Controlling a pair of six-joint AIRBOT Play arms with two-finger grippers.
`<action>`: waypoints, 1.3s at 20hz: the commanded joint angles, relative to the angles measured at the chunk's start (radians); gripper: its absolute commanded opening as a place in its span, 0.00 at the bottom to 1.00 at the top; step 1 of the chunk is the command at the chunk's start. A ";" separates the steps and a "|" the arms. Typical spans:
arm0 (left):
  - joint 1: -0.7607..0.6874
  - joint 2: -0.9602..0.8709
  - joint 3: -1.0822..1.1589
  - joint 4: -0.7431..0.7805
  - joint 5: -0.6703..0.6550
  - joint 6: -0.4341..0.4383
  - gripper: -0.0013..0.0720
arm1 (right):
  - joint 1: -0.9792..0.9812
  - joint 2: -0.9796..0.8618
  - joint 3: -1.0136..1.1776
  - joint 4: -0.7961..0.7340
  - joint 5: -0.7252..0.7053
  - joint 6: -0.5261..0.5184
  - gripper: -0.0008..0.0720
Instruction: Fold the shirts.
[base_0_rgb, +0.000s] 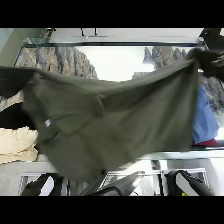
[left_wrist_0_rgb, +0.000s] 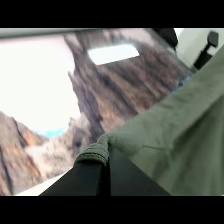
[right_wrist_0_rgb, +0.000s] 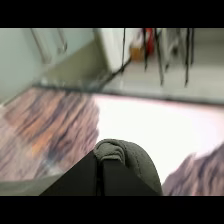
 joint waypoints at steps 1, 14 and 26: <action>-0.110 -0.361 -0.013 0.055 0.115 0.084 0.04 | 0.074 -0.308 -0.053 -0.004 -0.046 0.010 0.03; -0.142 -1.069 0.713 0.302 0.129 -0.258 0.04 | 0.104 -0.966 0.420 0.275 -0.209 -0.009 0.03; -0.082 -1.021 0.673 0.318 -0.144 -0.331 0.92 | -0.060 -0.934 0.436 0.011 0.252 0.248 0.40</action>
